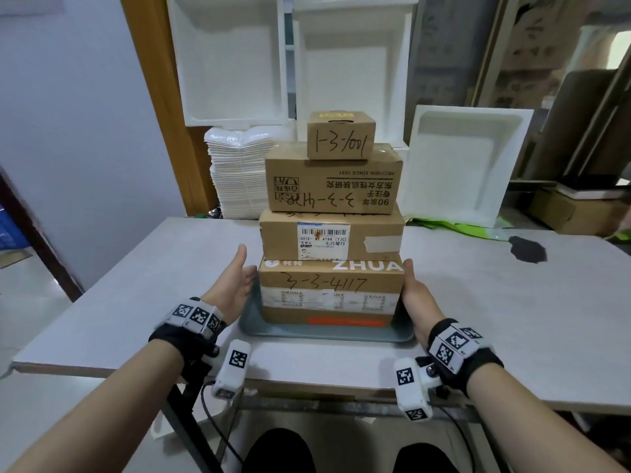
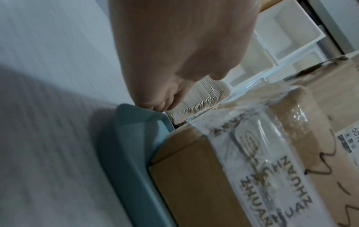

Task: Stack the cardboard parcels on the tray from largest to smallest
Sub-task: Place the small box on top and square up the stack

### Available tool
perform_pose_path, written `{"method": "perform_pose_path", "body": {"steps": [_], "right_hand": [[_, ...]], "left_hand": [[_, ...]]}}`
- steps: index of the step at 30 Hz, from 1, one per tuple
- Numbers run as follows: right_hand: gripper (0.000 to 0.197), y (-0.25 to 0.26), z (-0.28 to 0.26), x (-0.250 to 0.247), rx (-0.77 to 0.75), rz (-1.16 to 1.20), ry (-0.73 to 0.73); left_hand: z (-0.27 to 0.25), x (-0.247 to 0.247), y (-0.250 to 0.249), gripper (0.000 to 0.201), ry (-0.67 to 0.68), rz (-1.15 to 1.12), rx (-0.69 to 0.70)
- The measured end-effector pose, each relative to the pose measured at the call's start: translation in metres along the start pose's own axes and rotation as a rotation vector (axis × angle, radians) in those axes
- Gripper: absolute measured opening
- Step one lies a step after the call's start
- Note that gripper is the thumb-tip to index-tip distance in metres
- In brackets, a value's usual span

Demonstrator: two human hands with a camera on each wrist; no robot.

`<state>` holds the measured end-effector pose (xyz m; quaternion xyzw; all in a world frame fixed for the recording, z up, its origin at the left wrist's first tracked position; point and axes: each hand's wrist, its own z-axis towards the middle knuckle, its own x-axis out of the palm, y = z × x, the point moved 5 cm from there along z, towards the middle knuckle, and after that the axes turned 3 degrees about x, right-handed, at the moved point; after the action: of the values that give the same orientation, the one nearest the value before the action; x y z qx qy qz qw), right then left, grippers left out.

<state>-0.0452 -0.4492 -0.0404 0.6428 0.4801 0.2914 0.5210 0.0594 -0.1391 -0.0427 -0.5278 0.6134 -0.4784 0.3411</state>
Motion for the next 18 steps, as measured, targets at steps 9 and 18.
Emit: {"method": "perform_pose_path", "body": {"steps": [9,18], "right_hand": [[0.077,-0.005,-0.001,-0.052,0.011,0.001,-0.084],[0.077,0.003,-0.003,-0.058,0.002,0.007,-0.078]], "left_hand": [[0.0,0.059,0.003,0.095,0.091,0.025,0.028],[-0.006,0.062,-0.005,0.108,0.034,-0.026,0.045]]}}
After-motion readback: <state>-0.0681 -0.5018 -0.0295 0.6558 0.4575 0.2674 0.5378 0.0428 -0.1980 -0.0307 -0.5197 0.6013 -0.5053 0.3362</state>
